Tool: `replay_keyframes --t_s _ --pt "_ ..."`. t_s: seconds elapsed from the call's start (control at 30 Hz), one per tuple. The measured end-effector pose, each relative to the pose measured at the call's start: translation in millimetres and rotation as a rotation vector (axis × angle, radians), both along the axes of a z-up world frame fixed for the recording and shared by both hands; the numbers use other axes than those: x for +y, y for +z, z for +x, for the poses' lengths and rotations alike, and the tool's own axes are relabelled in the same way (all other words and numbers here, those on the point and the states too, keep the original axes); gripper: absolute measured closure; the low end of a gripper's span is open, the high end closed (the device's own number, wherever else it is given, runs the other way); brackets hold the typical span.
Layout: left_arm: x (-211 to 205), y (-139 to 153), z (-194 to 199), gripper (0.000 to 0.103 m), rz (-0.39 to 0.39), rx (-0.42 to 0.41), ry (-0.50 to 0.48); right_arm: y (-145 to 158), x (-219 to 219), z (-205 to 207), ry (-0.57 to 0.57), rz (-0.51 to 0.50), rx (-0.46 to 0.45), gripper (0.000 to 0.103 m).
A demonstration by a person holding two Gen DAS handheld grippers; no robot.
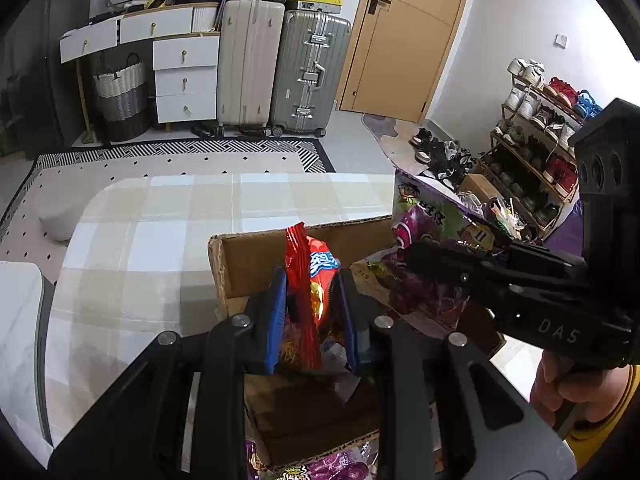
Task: Organize snacks
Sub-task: 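Lift both held bags and carry them over the cardboard box, then open both tools to drop the bags into the box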
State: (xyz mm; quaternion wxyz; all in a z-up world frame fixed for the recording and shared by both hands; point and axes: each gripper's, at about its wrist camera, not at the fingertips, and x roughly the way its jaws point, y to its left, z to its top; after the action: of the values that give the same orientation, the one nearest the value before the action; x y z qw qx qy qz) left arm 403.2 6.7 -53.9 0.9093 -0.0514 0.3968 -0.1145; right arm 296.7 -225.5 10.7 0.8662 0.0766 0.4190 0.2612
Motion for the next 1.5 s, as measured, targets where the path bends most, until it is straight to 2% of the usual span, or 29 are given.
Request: replay_keyframes --t_s 0.2,0.33,0.6,0.9,1.07,1.27,1.5 --pt "2 -22 12 0.081 0.004 0.024 -0.004 -7 5 2 0.009 -0.014 0.025 0.076" --pt "3 -25 12 0.081 0.016 0.017 0.003 -10 10 0 0.016 -0.03 0.037 0.076" --pt "14 -16 -10 0.081 0.023 -0.002 0.012 -22 18 2 0.027 -0.055 0.084 0.076" --pt "17 8 -57 0.081 0.032 -0.015 0.027 -18 24 -6 0.028 -0.095 0.063 0.075" --pt "18 21 -76 0.081 0.04 -0.03 0.031 -6 16 -16 0.01 -0.09 0.035 0.075" --pt "14 43 -106 0.08 0.047 -0.056 0.031 26 5 -39 -0.01 -0.075 -0.033 0.075" --pt "6 82 -153 0.064 0.051 -0.118 0.037 76 -2 -90 -0.013 -0.057 -0.153 0.075"
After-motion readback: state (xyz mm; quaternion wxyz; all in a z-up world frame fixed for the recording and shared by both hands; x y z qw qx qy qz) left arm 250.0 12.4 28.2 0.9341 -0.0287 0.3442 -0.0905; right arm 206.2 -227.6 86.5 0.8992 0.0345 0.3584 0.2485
